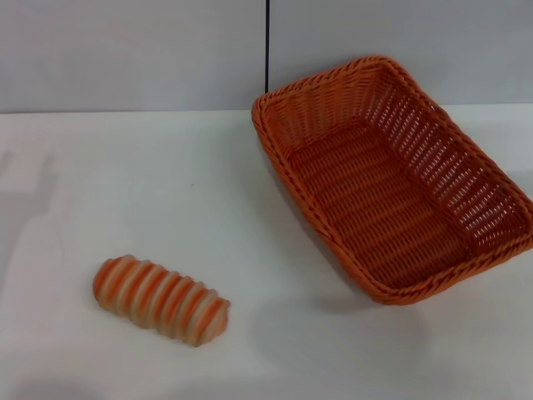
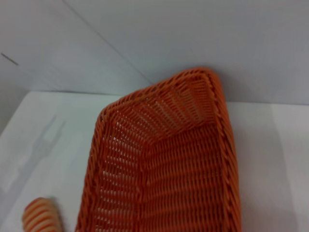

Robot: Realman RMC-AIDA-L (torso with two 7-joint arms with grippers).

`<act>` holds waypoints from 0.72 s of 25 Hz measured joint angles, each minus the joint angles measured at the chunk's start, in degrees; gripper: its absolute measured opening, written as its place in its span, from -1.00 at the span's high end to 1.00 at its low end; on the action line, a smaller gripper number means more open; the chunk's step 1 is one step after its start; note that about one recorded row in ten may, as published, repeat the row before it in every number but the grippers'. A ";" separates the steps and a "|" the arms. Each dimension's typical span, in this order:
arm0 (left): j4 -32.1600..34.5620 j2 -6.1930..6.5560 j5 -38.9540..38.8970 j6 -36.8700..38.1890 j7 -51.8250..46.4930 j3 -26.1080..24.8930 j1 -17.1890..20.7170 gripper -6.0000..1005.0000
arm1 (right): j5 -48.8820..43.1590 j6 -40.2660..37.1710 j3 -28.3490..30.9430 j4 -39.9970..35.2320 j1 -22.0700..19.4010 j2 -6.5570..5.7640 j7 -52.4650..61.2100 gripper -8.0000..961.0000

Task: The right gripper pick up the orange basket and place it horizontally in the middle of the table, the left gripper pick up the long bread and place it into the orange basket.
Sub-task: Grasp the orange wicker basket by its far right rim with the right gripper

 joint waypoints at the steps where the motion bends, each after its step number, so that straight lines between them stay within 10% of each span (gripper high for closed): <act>1: -0.07 0.00 0.00 0.05 0.00 0.00 0.08 -0.35 | -0.03 -0.87 -0.79 -0.71 0.51 -0.03 0.08 -0.31; 18: 0.15 -0.09 0.00 0.31 -0.03 0.00 0.26 -0.35 | 0.33 -12.06 -5.96 -5.55 2.84 3.24 -0.92 -0.31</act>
